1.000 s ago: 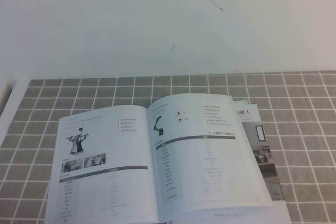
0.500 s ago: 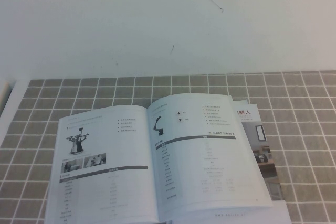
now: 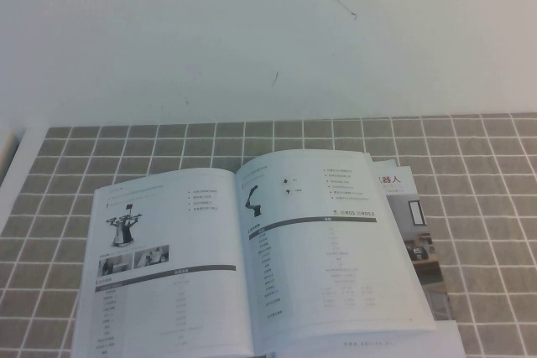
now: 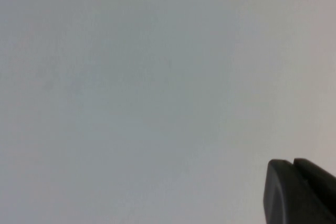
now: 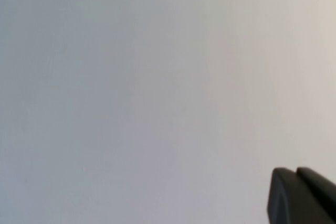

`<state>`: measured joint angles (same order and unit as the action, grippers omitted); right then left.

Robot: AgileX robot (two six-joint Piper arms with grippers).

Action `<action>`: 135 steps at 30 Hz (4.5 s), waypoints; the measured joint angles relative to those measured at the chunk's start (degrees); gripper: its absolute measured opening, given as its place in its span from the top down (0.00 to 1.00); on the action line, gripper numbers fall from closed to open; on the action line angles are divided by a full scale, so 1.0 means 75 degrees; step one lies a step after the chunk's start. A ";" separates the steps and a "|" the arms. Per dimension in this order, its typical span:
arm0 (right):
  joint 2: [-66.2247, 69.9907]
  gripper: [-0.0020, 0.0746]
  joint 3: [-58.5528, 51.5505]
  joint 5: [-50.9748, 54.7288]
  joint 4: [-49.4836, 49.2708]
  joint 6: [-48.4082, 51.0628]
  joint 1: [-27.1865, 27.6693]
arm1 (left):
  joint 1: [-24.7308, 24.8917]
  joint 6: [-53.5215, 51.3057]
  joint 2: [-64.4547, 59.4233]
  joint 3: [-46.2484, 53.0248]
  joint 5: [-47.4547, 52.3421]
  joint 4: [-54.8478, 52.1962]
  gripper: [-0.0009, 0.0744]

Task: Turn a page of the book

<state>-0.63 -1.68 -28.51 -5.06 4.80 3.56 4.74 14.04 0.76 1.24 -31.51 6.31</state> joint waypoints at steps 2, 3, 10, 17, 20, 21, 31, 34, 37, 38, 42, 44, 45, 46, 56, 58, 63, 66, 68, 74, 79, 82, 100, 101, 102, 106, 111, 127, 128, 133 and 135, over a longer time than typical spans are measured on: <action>0.0000 0.98 0.0000 -0.0255 -0.0162 -0.0241 0.0000 | 0.0000 0.0029 0.0000 0.0000 -0.0340 0.0017 0.99; 0.0000 0.98 0.0000 -0.0297 -0.0251 -0.0418 0.0000 | 0.0000 0.0029 0.0000 0.0000 -0.0537 0.0030 0.99; 0.0000 0.98 0.0585 0.0973 -0.0368 -0.0739 0.0000 | 0.0000 0.0046 0.0000 0.0000 -0.1597 0.0151 0.99; 0.0023 0.98 0.2510 0.4639 0.0185 -0.0730 0.0000 | 0.0000 0.0765 0.0013 -0.1270 0.2094 0.0301 0.99; 0.0443 0.98 0.3561 0.6345 0.0237 -0.0705 0.0000 | 0.0000 0.0538 0.0013 -0.2443 0.3856 0.0131 0.99; 0.0669 0.98 0.3864 0.6840 0.0235 -0.0640 0.0000 | 0.0000 0.0329 -0.0026 -0.2782 0.4330 -0.0005 0.99; 0.3568 0.98 0.5842 1.0265 -0.1705 0.2408 0.0000 | 0.0000 -0.0755 -0.2553 -0.4507 0.7463 -0.0407 0.99; 0.4379 0.98 0.5938 1.0579 -0.2496 0.3332 0.0000 | 0.0000 -0.1020 -0.3666 -0.4865 0.8407 -0.0006 0.99; 0.5158 0.98 0.5942 1.0611 -0.3169 0.3873 0.0000 | 0.0000 -0.1943 -0.4823 -0.5105 0.8982 0.0895 0.99; 0.5442 0.98 0.5942 1.0611 -0.3439 0.4111 0.0000 | 0.0000 -0.2331 -0.5134 -0.5138 0.9056 0.1216 0.99; 0.6709 0.98 0.6039 1.0772 -0.4915 0.5706 0.0000 | 0.0000 -0.4676 -0.6503 -0.5167 0.9295 0.3101 0.99; 0.7599 0.98 0.6209 1.0936 -0.5775 0.6543 0.0000 | 0.0000 -0.5481 -0.7204 -0.5171 0.9295 0.4073 0.99; 0.7982 0.98 0.6291 1.0952 -0.6118 0.6822 0.0000 | 0.0000 -0.5840 -0.7411 -0.5171 0.9295 0.4398 0.99; 0.8483 0.98 0.6386 1.0973 -0.6497 0.6988 -0.0020 | 0.0000 -0.6397 -0.7819 -0.5171 0.9243 0.5131 0.99; 1.2904 0.98 0.8319 1.0205 -0.5668 0.6425 -0.2771 | 0.0000 -0.8741 -1.0621 -0.5644 0.9378 0.7649 0.99; 1.3641 0.98 0.8869 1.0135 -0.5340 0.6074 -0.3127 | 0.0000 -0.8777 -1.0843 -0.5712 0.9432 0.7681 0.99; 1.4973 0.98 1.0327 1.0136 -0.4982 0.5483 -0.3429 | 0.0000 -0.8795 -1.0907 -0.5715 0.9257 0.7478 0.99; 1.5493 0.98 1.0872 1.0120 -0.4909 0.5321 -0.3460 | 0.0000 -0.8800 -1.0907 -0.5715 0.8939 0.7382 0.99; 1.5655 0.98 1.1061 1.0106 -0.4695 0.5227 -0.3460 | 0.0000 -0.8800 -1.0907 -0.5715 0.8562 0.7299 0.99; 1.5705 0.98 1.1130 1.0385 -0.2496 0.4215 -0.3488 | 0.0000 -0.8977 -1.0913 -0.5715 0.7777 0.7282 0.99; 1.5705 0.98 1.1130 1.1047 -0.1177 0.3470 -0.3488 | 0.0000 -0.9214 -1.0913 -0.5715 0.7897 0.7688 0.99; 1.5705 0.98 1.1130 1.1263 -0.1344 0.3440 -0.3488 | 0.0035 -0.9425 -1.0913 -0.5715 0.8077 0.8172 0.99; 1.6290 0.98 1.1174 1.2671 -0.1985 0.4125 -0.3488 | 0.0627 -1.0706 -1.1025 -0.5715 0.9033 0.9115 0.99; 1.6290 0.98 1.1174 1.2741 -0.1923 0.4110 -0.3488 | 0.0627 -1.0652 -1.1025 -0.5715 0.9027 0.9127 0.99; 1.6290 0.98 1.1174 1.2779 -0.1886 0.4076 -0.3488 | 0.0627 -1.0594 -1.1025 -0.5715 0.8994 0.9127 0.99; 1.6290 0.98 1.1174 1.2848 -0.1713 0.3785 -0.3488 | 0.0627 -1.0545 -1.1025 -0.5715 0.8984 0.9168 0.99; 1.6252 0.98 1.1174 1.2865 -0.1710 0.3720 -0.3488 | 0.0627 -1.0535 -1.1025 -0.5715 0.9456 0.9335 0.99; 1.4002 0.98 1.1174 1.1047 -0.1609 0.3448 -0.3488 | 0.0627 -1.0745 -1.1067 -0.5715 0.8283 0.9241 0.99; 1.4067 0.98 1.1174 1.0879 -0.1610 0.3395 -0.3488 | 0.0627 -1.0707 -1.1135 -0.5726 0.8194 0.9241 0.99; 1.4419 0.98 1.1174 1.0101 -0.1573 0.3307 -0.3488 | 0.0627 -1.0543 -1.1730 -0.5732 0.7895 0.9140 0.99; 1.4532 0.98 1.1146 0.9778 -0.1560 0.3188 -0.3488 | 0.0627 -1.0477 -1.2009 -0.5732 0.7736 0.9068 0.99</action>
<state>108.37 81.92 44.82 -16.76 28.71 -22.60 9.44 -64.54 -89.31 -41.75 26.51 74.32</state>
